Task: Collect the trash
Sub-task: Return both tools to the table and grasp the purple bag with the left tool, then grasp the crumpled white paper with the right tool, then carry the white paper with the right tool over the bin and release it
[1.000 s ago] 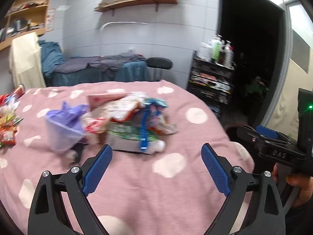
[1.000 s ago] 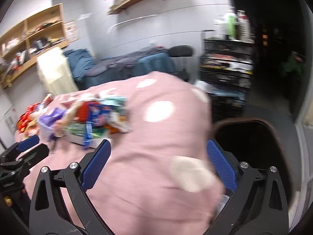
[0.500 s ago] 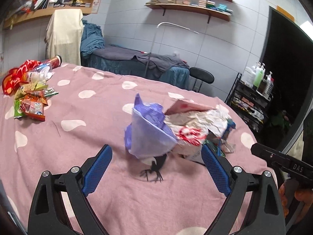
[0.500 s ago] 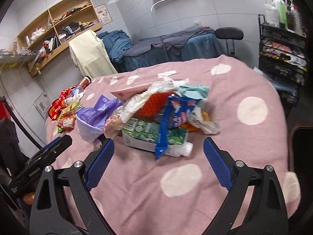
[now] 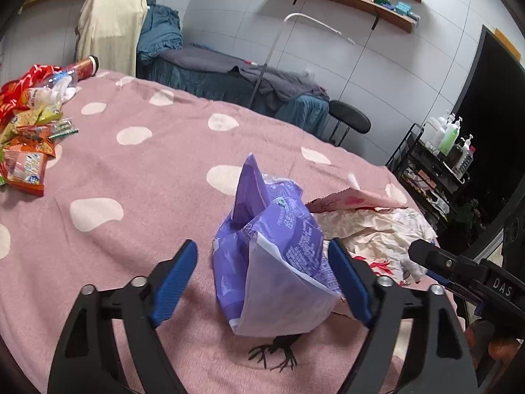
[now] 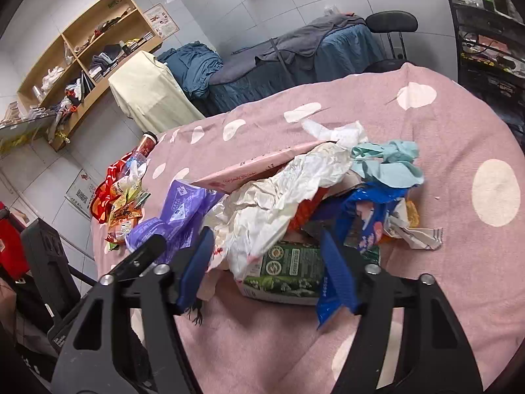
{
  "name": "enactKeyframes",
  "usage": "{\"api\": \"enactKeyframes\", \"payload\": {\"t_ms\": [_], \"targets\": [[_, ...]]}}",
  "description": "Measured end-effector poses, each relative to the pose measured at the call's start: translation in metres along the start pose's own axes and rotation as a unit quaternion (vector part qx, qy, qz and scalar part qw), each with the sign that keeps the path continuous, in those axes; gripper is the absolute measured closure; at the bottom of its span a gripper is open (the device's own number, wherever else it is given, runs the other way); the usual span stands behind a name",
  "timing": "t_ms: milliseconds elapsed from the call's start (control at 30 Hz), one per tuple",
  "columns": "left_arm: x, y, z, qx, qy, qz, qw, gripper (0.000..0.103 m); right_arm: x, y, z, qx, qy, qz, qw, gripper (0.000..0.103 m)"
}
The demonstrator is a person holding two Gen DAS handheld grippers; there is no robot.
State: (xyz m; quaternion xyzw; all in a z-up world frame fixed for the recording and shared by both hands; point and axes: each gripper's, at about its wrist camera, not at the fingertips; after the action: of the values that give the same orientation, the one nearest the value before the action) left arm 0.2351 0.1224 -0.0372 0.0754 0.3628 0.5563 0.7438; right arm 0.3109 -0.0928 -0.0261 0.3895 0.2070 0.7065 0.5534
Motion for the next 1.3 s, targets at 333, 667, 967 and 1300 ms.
{"api": "enactKeyframes", "payload": {"t_ms": [333,667,967,1300], "targets": [[-0.003,0.017,-0.011,-0.019,-0.001,-0.003,0.9998,0.067,0.010,0.001,-0.005,-0.019,0.036,0.017,0.999,0.094],[-0.027,0.070,-0.024,-0.078,-0.028,0.007,0.9965,0.068,0.016,0.070,-0.024,-0.091,0.105,0.028,0.990,0.095],[-0.067,0.083,-0.037,-0.089,-0.058,-0.022,0.9941,0.068,-0.015,0.117,-0.045,-0.109,0.093,0.040,0.989,0.095],[-0.108,0.076,-0.052,-0.079,-0.085,-0.063,0.9913,0.068,-0.062,0.160,-0.059,-0.134,0.070,0.019,0.988,0.095]]}}
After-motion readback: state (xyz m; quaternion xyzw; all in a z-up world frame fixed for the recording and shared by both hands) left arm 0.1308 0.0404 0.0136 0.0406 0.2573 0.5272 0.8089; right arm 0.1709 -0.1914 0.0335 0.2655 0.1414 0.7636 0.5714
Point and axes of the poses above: each gripper's, at about its wrist camera, not at the fingertips, and y roughly against the way its jaws point, x to its left, z to its top, and after that the axes turned 13 degrees about -z, right-handed
